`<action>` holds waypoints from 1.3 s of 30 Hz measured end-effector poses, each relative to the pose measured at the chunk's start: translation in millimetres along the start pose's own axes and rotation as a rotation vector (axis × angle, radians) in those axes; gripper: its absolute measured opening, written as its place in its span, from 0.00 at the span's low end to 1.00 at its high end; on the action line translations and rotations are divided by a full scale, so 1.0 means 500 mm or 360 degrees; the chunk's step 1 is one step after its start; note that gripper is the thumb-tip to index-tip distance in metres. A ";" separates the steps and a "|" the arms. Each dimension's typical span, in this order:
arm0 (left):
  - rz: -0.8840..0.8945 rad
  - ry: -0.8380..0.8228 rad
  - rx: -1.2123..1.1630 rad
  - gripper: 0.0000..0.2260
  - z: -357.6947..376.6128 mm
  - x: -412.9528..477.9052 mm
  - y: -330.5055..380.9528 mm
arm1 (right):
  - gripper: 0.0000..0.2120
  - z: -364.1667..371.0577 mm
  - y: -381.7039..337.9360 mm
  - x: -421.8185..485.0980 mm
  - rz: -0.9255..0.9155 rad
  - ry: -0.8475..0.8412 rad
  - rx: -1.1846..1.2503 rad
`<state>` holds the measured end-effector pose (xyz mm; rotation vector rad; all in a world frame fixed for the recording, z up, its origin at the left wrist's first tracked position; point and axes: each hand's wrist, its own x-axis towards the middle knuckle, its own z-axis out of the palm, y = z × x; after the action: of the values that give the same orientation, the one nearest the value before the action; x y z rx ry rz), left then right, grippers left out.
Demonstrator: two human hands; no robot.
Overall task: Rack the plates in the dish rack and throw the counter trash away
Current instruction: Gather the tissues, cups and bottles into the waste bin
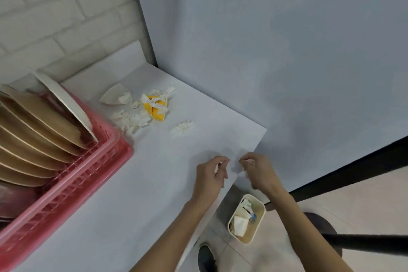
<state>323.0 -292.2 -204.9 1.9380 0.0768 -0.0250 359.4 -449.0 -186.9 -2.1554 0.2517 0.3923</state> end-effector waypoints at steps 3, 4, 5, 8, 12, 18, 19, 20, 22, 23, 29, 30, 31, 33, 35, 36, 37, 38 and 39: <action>-0.0087 -0.0083 -0.0045 0.06 0.022 -0.034 0.030 | 0.09 -0.024 0.027 -0.046 0.0059 0.0035 0.0041; -0.0085 -0.0089 -0.0042 0.05 0.027 -0.045 0.032 | 0.10 -0.032 0.032 -0.063 0.0081 0.0046 0.0067; -0.0068 -0.0098 -0.0021 0.05 0.031 -0.057 0.035 | 0.12 -0.038 0.036 -0.080 0.0088 0.0051 0.0073; -0.0088 -0.0171 0.0003 0.14 0.037 -0.090 0.042 | 0.20 -0.046 0.057 -0.132 0.0051 0.0071 0.0087; -0.0118 -0.0292 0.0119 0.19 0.049 -0.148 0.039 | 0.24 -0.043 0.106 -0.196 -0.0042 0.0033 0.0154; -0.0086 -0.0423 0.0325 0.25 0.064 -0.264 0.040 | 0.25 -0.019 0.183 -0.299 -0.0062 0.0081 0.0131; -0.0074 -0.0407 0.0306 0.26 0.070 -0.283 0.037 | 0.25 -0.016 0.195 -0.317 -0.0055 0.0113 0.0107; -0.0076 -0.0403 0.0297 0.26 0.076 -0.301 0.036 | 0.25 -0.013 0.207 -0.333 -0.0046 0.0151 0.0081; -0.0111 -0.0412 0.0314 0.27 0.085 -0.336 0.037 | 0.25 -0.008 0.231 -0.366 -0.0011 0.0202 0.0074; -0.0124 -0.0419 0.0329 0.28 0.089 -0.352 0.041 | 0.25 -0.006 0.242 -0.380 0.0016 0.0205 0.0107; -0.0230 -0.0432 0.0177 0.27 0.119 -0.423 0.073 | 0.26 -0.010 0.290 -0.442 0.0027 0.0161 0.0174; -0.0234 -0.0443 0.0179 0.27 0.122 -0.431 0.078 | 0.27 -0.009 0.294 -0.449 0.0028 0.0169 0.0180; -0.0229 -0.0458 0.0194 0.27 0.126 -0.436 0.082 | 0.28 -0.010 0.298 -0.455 0.0029 0.0184 0.0186; -0.0212 -0.0486 0.0249 0.27 0.129 -0.441 0.088 | 0.28 -0.014 0.302 -0.463 0.0025 0.0214 0.0183; -0.0203 -0.0488 0.0278 0.28 0.133 -0.439 0.091 | 0.27 -0.021 0.305 -0.470 0.0011 0.0244 0.0133; -0.0199 -0.0475 0.0274 0.28 0.135 -0.437 0.092 | 0.26 -0.023 0.307 -0.472 0.0003 0.0260 0.0108; -0.0198 -0.0464 0.0259 0.28 0.137 -0.437 0.092 | 0.26 -0.026 0.308 -0.474 0.0002 0.0275 0.0098; -0.0198 -0.0461 0.0253 0.28 0.139 -0.436 0.094 | 0.26 -0.027 0.310 -0.474 0.0009 0.0289 0.0098; -0.0197 -0.0474 0.0253 0.27 0.141 -0.435 0.096 | 0.26 -0.029 0.309 -0.475 0.0019 0.0304 0.0090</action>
<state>110.3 -384.2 -173.8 2.0646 -0.0039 -0.4117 92.1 -541.3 -208.1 -2.1379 0.3785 0.1832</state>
